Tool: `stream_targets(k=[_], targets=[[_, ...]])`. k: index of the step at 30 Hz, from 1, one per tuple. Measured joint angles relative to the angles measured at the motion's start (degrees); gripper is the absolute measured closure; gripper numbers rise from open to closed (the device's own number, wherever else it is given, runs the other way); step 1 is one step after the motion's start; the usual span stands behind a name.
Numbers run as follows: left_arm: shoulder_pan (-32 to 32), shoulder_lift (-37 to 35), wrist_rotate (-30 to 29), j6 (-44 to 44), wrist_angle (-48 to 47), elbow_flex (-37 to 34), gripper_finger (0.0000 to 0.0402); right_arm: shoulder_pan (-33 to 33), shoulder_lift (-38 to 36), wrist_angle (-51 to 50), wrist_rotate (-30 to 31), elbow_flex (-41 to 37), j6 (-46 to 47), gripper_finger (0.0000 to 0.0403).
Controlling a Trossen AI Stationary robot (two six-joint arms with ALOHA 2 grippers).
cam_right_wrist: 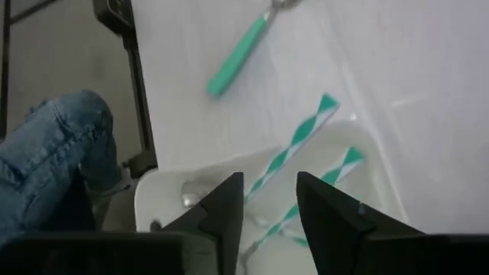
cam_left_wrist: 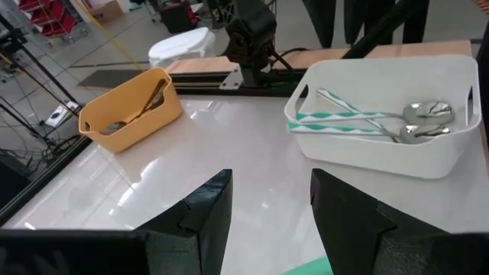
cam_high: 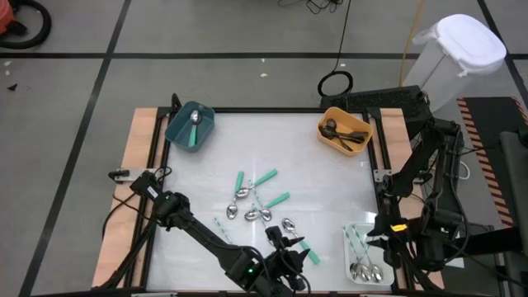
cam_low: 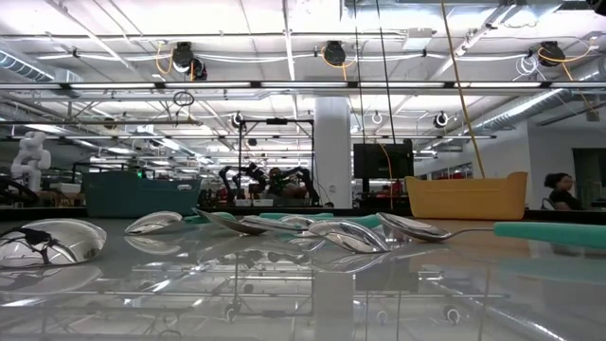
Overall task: Sort silverware by color (type)
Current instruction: Put the patterned green spoon into the white bin
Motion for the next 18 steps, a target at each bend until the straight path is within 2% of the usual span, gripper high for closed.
stream_targets(k=[6,11,18], targets=[[0.13,0.0,0.14,-1.52,-2.63,0.0,0.0225,-0.04,0.0,3.2,0.11,0.0,-1.21,0.028],[0.62,0.01,0.14,-2.12,-3.07,0.0,0.0225,-2.39,1.23,0.97,7.97,0.04,-4.94,0.028],[1.01,0.0,0.82,-2.56,-3.08,0.0,0.0225,-10.92,6.87,-2.08,4.23,0.02,-8.48,0.028]])
